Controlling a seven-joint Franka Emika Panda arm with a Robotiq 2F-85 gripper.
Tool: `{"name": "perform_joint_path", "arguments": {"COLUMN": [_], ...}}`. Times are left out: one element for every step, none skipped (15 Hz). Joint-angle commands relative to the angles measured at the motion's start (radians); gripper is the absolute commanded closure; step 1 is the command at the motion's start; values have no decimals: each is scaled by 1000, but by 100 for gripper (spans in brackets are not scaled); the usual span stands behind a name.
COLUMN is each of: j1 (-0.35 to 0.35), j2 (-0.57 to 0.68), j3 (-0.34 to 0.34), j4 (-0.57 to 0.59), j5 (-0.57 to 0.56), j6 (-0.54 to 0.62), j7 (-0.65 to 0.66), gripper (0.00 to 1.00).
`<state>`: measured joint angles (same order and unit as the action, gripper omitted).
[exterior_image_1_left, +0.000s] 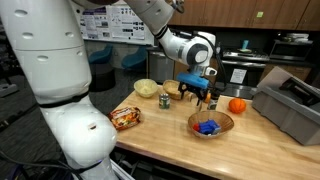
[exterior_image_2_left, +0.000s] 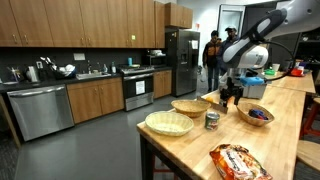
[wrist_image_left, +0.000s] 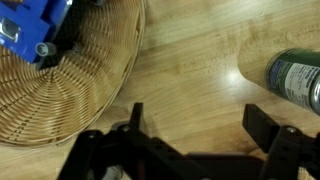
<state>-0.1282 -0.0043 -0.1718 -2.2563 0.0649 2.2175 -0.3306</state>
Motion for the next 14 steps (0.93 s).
{"name": "perform_joint_path", "arguments": {"j1": [-14, -17, -21, -24, -27, -31, -33, -35, -36, -37, -36, -35, -33, -31], "j2": [-15, -28, -44, -54, -69, -83, -92, -98, -103, -105, -103, -101, -98, -98], "j3": [3, 2, -1, -3, -6, -9, -12, -14, -16, -18, -19, -21, -20, -18], "j4": [37, 41, 45, 52, 54, 54, 56, 59, 59, 59, 59, 60, 60, 61], "j5": [-29, -40, -55, -65, -75, -80, -84, -88, -84, -83, -80, -77, -75, -72], "j6": [-13, -18, -28, -36, -46, -52, -59, -65, -67, -66, -59, -56, -51, -49], "j7": [-19, -17, -13, -10, -5, -1, 2, 4, 2, 4, 2, -2, -4, -6], "gripper": [0, 0, 0, 0, 0, 0, 0, 0, 0, 0, 0, 0, 0, 0]}}
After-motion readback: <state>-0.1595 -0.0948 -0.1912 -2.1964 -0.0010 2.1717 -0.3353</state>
